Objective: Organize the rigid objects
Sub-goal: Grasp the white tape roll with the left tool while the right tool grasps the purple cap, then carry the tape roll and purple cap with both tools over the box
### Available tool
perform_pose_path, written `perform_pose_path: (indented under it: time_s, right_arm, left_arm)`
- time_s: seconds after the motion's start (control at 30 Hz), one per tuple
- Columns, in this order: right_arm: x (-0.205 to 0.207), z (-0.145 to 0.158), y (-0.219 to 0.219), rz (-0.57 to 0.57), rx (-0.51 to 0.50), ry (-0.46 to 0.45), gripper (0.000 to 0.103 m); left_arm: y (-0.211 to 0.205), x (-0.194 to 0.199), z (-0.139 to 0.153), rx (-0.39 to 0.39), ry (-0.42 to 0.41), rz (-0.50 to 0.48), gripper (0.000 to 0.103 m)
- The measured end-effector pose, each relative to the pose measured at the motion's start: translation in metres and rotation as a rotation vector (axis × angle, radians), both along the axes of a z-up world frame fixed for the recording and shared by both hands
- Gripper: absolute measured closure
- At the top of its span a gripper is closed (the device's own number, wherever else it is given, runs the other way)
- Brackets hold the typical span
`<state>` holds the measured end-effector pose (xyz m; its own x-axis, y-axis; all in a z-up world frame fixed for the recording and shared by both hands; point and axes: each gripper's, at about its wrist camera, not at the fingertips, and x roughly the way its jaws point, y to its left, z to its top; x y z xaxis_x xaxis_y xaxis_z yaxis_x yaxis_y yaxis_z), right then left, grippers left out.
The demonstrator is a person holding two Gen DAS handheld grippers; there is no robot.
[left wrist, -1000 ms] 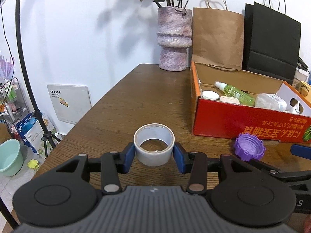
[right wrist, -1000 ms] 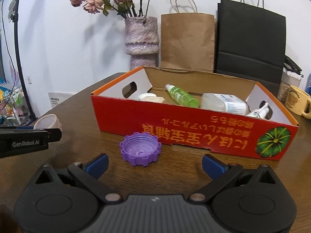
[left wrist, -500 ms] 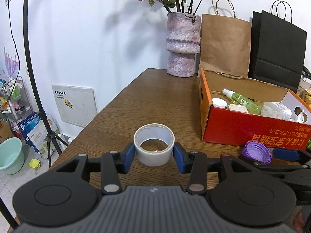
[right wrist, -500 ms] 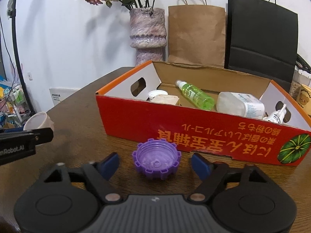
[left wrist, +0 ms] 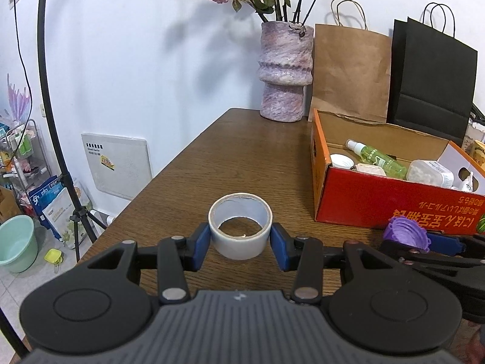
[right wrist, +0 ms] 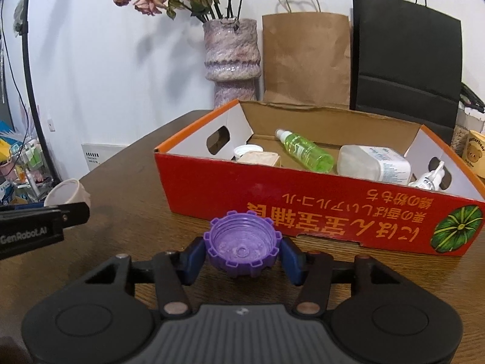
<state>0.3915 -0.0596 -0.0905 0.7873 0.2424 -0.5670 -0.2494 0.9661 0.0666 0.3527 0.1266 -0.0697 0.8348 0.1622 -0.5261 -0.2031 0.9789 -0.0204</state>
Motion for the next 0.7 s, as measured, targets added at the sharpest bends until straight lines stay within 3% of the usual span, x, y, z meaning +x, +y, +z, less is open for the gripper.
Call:
perform_pose_path:
  time_s: [0.7]
  right_arm:
    - [-0.05,0.02,-0.038,-0.011,0.025,-0.086,0.05]
  left_arm:
    - [-0.037,-0.019,0.009,0.035,-0.039,-0.022,0.059]
